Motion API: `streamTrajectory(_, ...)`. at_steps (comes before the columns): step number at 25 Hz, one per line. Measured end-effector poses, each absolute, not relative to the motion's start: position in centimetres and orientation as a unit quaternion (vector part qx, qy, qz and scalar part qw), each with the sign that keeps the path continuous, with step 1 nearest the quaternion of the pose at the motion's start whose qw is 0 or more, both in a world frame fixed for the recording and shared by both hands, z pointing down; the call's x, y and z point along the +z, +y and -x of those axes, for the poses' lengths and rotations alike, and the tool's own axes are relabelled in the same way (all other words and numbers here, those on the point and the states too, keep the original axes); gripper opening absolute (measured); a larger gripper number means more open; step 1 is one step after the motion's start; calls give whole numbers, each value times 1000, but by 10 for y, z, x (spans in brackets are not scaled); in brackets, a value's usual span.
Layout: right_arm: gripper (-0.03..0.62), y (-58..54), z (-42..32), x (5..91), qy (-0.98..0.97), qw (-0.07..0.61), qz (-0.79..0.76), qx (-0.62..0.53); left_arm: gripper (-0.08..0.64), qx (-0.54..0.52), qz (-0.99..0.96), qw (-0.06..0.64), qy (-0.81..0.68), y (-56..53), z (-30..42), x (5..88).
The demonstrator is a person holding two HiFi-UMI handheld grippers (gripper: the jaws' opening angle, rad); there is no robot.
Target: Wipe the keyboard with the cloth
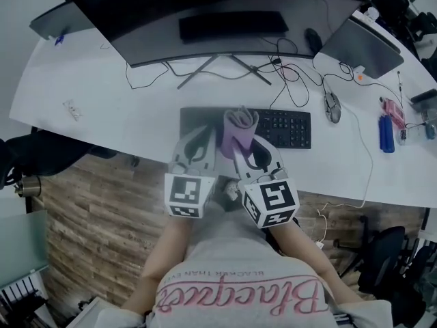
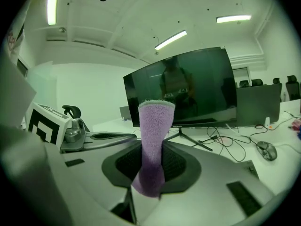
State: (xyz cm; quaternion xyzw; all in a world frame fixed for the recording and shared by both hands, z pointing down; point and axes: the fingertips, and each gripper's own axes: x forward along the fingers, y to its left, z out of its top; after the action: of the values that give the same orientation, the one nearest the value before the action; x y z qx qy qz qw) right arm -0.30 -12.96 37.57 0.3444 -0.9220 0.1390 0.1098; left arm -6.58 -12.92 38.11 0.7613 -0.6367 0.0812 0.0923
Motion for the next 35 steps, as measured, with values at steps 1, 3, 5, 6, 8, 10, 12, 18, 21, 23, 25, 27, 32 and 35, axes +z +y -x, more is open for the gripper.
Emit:
streamTrajectory(1,86,-129,8,378,-923,114,-339,140,6,82,-758,96,-641,-128,71,384)
streamTrajectory(3,86,-128,18,382,-927,122,-326,142,6,83,-750,103,-649,-126,81,389)
streamTrajectory(5,86,-126,29,386,-930,130,-314,142,6,83,-742,111,-656,-125,93,394)
streamTrajectory(6,86,-126,34,388,-931,134,-308,142,6,83,-739,114,-659,-125,99,396)
streamTrajectory(8,86,-127,46,392,-933,142,-298,144,6,85,-734,118,-664,-127,111,401)
streamTrajectory(10,86,-130,58,397,-935,153,-287,143,5,93,-731,121,-665,-130,123,406)
streamTrajectory(12,86,-134,72,403,-936,166,-276,140,6,104,-732,123,-662,-133,135,412)
streamTrajectory(18,86,-144,110,429,-928,200,-260,177,6,132,-724,160,-658,-140,172,440)
streamTrajectory(21,86,-150,128,449,-917,219,-257,211,6,138,-715,181,-661,-145,192,454)
streamTrajectory(23,86,-154,139,460,-911,231,-254,228,6,139,-711,192,-662,-147,202,461)
streamTrajectory(25,86,-156,149,469,-905,241,-250,244,6,139,-709,200,-662,-147,209,467)
streamTrajectory(27,86,-160,157,478,-897,252,-253,259,6,137,-710,205,-660,-148,213,472)
streamTrajectory(32,86,-168,175,499,-880,278,-259,284,6,140,-710,218,-655,-150,227,483)
streamTrajectory(35,86,-173,183,504,-876,284,-263,286,6,141,-710,228,-652,-153,235,488)
